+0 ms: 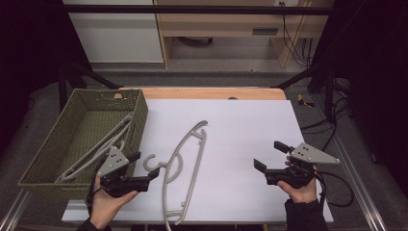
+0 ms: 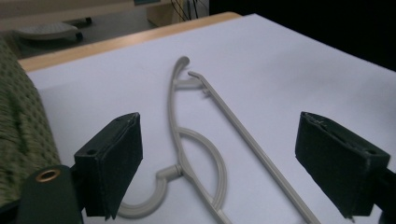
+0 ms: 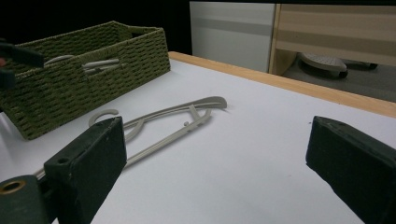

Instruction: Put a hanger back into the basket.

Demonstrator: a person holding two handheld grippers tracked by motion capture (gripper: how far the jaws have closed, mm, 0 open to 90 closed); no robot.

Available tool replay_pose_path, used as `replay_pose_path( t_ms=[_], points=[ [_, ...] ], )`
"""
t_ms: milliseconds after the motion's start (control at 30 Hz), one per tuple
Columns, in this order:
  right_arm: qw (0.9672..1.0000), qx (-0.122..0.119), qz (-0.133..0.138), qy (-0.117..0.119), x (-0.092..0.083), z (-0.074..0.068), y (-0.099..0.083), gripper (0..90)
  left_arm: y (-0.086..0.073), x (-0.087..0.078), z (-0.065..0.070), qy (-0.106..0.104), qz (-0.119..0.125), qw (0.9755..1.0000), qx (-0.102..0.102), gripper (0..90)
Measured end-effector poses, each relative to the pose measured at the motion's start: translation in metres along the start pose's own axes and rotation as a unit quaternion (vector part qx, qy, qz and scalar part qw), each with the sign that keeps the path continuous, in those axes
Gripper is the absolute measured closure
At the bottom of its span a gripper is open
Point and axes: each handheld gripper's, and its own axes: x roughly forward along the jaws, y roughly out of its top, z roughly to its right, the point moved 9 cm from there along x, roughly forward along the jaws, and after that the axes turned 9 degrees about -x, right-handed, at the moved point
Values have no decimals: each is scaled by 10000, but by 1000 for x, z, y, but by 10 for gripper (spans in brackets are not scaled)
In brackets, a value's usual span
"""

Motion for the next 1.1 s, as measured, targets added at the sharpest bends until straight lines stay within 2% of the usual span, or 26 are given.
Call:
replay_pose_path(
  t_ms=[133,233,467,633,800,933,1000,1100],
  points=[
    [10000,18,-3,-7,0,1,-1,53,-12,10,6,-91,-202,9998,13,148],
    [10000,41,-30,-6,1,1,-3,53,-21,15,6,-84,-324,9994,-2,149],
    [10000,-8,-40,18,1,0,-3,54,-42,27,-1,77,-704,9975,-27,161],
    [10000,3,-63,23,2,-1,-4,55,-60,40,-3,151,-1058,9943,27,223],
    [10000,3,-76,41,4,-2,-5,55,-76,52,-8,272,-1394,9898,82,310],
    [9999,-4,-99,54,6,-3,-6,56,-85,58,-12,353,-1613,9863,-32,367],
    [9999,5,-108,65,6,-4,-6,55,-88,59,-11,284,-1683,9853,-93,381],
    [9999,2,-102,60,6,-3,-5,56,-91,62,-10,282,-1786,9835,-50,411]
  ],
)
